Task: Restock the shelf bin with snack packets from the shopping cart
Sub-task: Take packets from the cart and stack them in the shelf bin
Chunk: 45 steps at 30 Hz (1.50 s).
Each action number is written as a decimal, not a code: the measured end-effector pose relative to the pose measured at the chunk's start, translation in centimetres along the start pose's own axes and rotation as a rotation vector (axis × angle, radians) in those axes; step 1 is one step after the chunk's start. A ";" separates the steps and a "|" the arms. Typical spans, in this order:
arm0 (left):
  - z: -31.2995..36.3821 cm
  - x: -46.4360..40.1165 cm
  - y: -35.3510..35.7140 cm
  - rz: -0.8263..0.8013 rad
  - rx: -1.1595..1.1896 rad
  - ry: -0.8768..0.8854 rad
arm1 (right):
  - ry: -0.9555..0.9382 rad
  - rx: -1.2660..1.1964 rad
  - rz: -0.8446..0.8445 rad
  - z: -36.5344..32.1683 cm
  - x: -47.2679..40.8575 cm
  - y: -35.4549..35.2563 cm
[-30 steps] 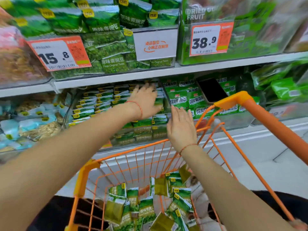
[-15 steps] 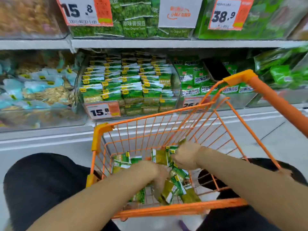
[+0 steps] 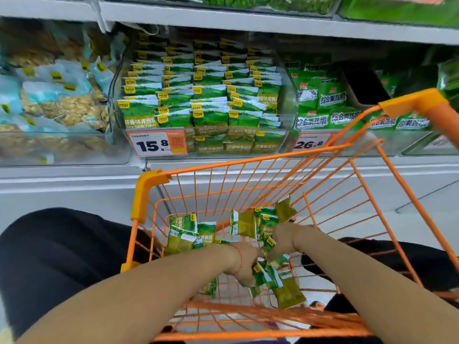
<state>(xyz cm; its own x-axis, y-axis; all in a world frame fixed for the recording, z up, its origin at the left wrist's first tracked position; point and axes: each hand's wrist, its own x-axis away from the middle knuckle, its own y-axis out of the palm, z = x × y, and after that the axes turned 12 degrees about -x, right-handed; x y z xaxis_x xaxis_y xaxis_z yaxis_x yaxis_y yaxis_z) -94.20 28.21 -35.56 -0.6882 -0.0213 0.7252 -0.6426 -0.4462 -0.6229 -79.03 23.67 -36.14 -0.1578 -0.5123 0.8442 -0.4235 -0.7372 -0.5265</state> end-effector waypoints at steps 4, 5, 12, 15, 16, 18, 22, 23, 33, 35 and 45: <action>-0.5 0.4 -1.1 -0.061 0.146 -0.058 | -0.026 0.017 -0.003 -0.2 -0.1 0.2; -0.8 0.4 -1.6 -0.054 0.194 -0.070 | -0.040 -0.017 0.016 -0.3 0.2 -0.1; -3.1 4.8 -7.0 0.181 0.568 -0.103 | -0.108 -0.295 0.211 -2.3 5.0 -5.0; -3.4 8.1 -8.4 0.298 0.702 -0.055 | -0.184 -0.577 0.305 -2.6 8.0 -6.9; -3.3 8.9 -8.6 0.330 0.765 -0.039 | -0.203 -0.707 0.340 -2.6 9.0 -7.3; -3.0 10.5 -8.9 0.405 0.901 0.006 | -0.257 -0.900 0.439 -2.3 10.8 -7.5; -2.0 11.6 -8.5 0.606 1.229 0.080 | -0.443 -1.367 0.522 -2.1 12.8 -7.0; -1.7 11.4 -8.3 0.639 1.354 0.091 | -0.497 -1.518 0.505 -2.2 12.9 -6.6; -1.5 12.1 -7.3 0.790 1.861 0.326 | -0.488 -2.105 0.427 -4.0 13.3 -4.7; -1.4 12.0 -7.2 0.851 1.861 0.318 | -0.469 -2.130 0.355 -4.0 13.6 -4.4; -2.3 12.0 -6.6 0.955 1.940 0.263 | -0.484 -2.265 0.209 -4.0 14.4 -4.2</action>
<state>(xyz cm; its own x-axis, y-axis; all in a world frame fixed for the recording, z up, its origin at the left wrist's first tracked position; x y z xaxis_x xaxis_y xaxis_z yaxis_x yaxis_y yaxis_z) -98.96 33.00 -23.42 -0.6311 -0.7106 0.3113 0.7581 -0.4798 0.4416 -83.06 21.11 -21.36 -0.3128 -0.7697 0.5565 -0.4455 0.6364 0.6297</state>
